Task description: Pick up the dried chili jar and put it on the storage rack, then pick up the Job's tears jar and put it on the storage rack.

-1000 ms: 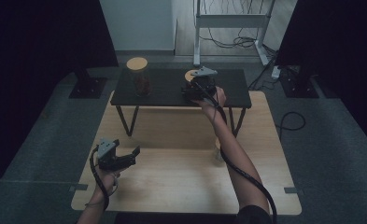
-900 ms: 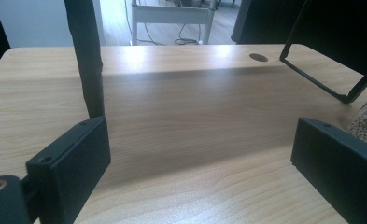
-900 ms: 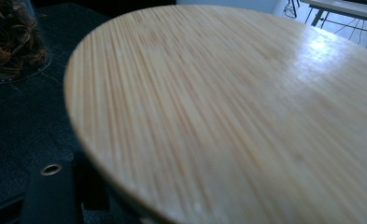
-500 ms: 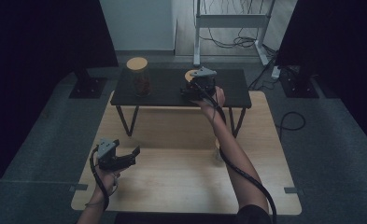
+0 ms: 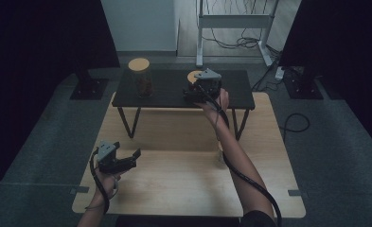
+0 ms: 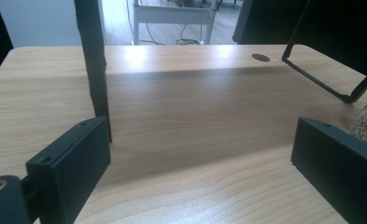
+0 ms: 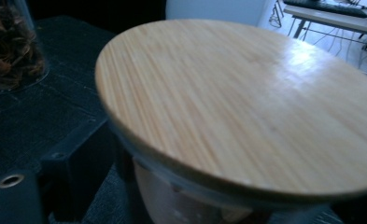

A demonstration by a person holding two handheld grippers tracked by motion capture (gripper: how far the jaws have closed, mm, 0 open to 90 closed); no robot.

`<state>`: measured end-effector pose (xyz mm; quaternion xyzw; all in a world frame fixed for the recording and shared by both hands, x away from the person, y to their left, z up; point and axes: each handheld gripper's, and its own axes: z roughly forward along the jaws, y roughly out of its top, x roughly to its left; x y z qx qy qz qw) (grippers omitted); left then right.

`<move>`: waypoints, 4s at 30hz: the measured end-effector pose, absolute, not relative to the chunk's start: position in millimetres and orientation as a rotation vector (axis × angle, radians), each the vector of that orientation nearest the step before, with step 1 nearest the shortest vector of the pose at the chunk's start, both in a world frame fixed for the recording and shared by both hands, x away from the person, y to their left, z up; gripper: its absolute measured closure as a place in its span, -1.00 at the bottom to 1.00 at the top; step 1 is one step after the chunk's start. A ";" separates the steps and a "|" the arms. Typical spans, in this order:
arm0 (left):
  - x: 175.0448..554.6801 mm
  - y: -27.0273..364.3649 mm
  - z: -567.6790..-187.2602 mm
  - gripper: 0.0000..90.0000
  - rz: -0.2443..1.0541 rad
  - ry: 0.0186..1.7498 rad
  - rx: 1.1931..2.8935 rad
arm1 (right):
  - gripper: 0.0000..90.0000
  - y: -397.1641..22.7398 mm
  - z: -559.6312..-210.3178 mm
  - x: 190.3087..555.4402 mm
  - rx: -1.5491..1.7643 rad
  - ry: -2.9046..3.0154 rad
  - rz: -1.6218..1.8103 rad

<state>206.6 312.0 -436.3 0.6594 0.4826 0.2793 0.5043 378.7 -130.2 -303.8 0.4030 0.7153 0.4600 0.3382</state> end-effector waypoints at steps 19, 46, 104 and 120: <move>202.1 309.4 -432.4 -0.90 0.681 1.140 1.588 | -0.92 -135.5 -305.8 348.4 1.144 1.767 1.250; 195.7 299.9 -428.3 -0.90 0.694 1.102 1.605 | -0.90 -161.8 -322.1 289.6 1.141 1.789 1.283; 202.5 299.6 -432.9 -0.90 0.683 1.117 1.623 | -0.89 -186.5 -399.4 190.6 1.219 1.815 1.267; 207.6 298.6 -435.4 -0.90 0.663 1.115 1.636 | -0.92 -192.3 -408.5 170.5 1.268 1.810 1.175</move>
